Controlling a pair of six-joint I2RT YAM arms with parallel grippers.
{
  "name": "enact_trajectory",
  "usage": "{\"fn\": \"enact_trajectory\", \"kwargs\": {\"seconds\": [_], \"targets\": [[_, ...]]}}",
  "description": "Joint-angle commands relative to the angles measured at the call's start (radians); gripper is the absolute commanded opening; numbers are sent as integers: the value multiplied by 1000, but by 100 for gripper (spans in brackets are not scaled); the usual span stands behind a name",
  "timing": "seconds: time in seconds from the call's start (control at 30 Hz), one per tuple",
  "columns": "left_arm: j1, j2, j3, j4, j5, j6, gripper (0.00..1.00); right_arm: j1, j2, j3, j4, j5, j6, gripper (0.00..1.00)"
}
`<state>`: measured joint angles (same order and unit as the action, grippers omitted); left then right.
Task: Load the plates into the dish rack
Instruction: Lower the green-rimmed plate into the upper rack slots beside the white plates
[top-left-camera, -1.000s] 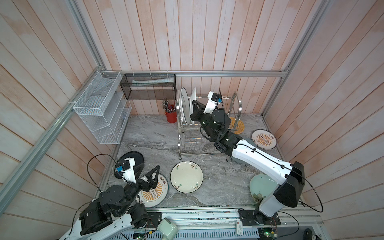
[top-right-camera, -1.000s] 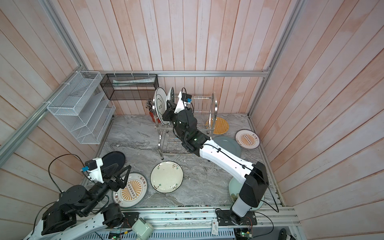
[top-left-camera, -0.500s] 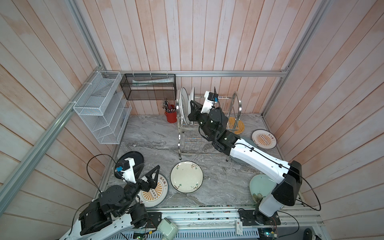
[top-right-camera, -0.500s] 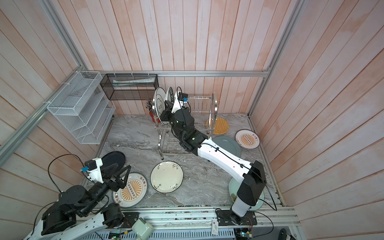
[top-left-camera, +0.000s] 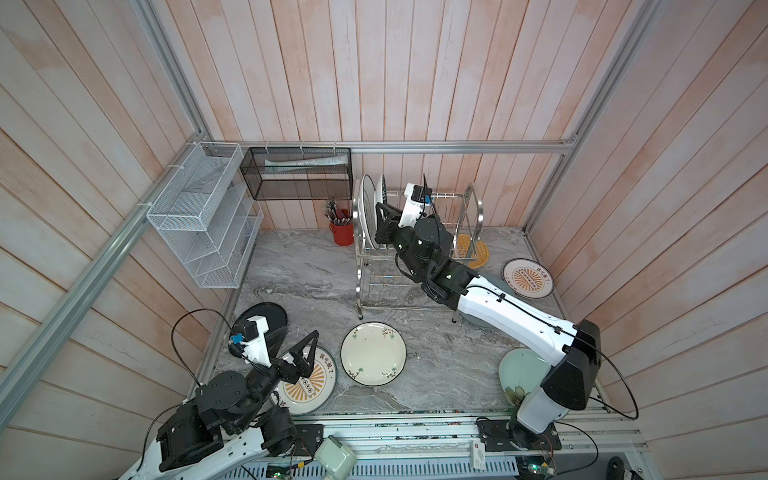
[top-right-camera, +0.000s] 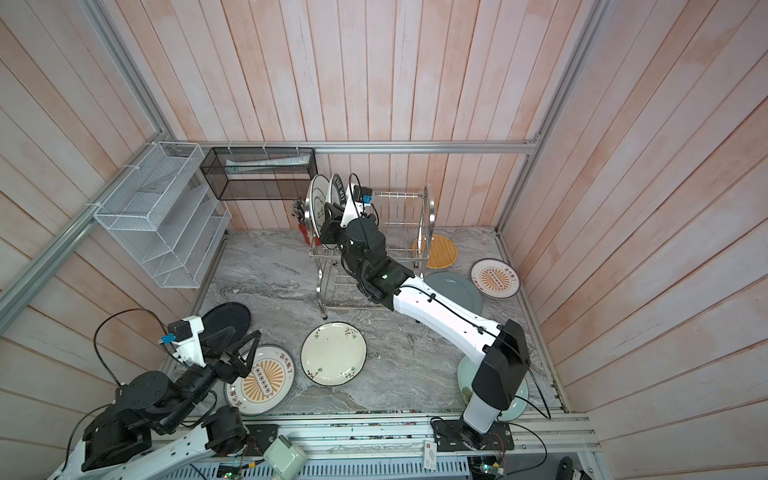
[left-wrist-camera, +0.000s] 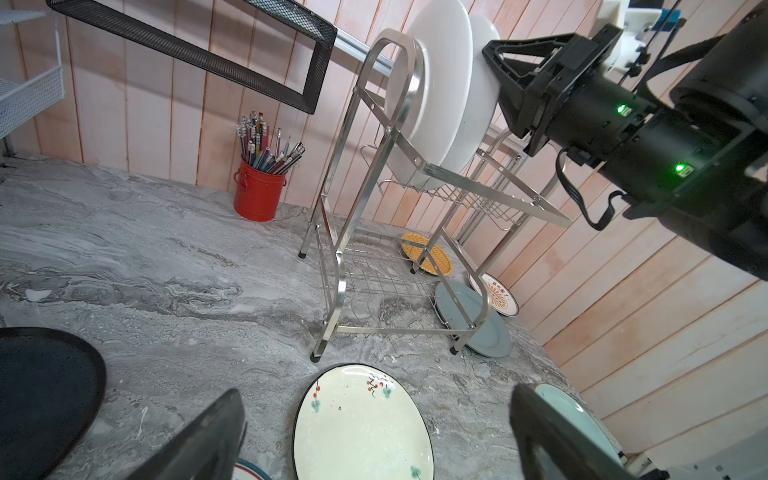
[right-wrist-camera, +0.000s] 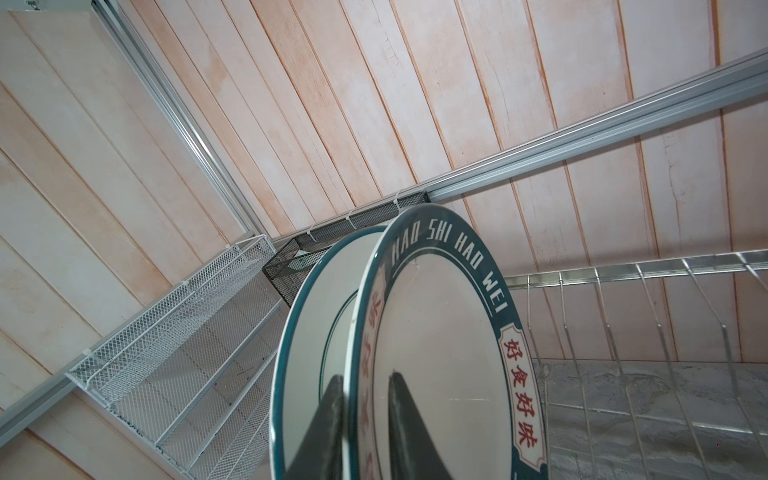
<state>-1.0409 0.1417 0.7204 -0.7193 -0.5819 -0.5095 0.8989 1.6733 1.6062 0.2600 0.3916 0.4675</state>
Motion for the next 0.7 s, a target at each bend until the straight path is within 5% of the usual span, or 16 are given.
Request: {"fn": "enact_trajectory", "kwargs": {"seconds": [0.0,0.67], "targets": [[2,-13,10,-13,-13,-5,100,2,16,36,-24,-12,6,24],[3,-15,11,-19,-24,-10,100,1,-1,32,-19,-46,39,41]]}}
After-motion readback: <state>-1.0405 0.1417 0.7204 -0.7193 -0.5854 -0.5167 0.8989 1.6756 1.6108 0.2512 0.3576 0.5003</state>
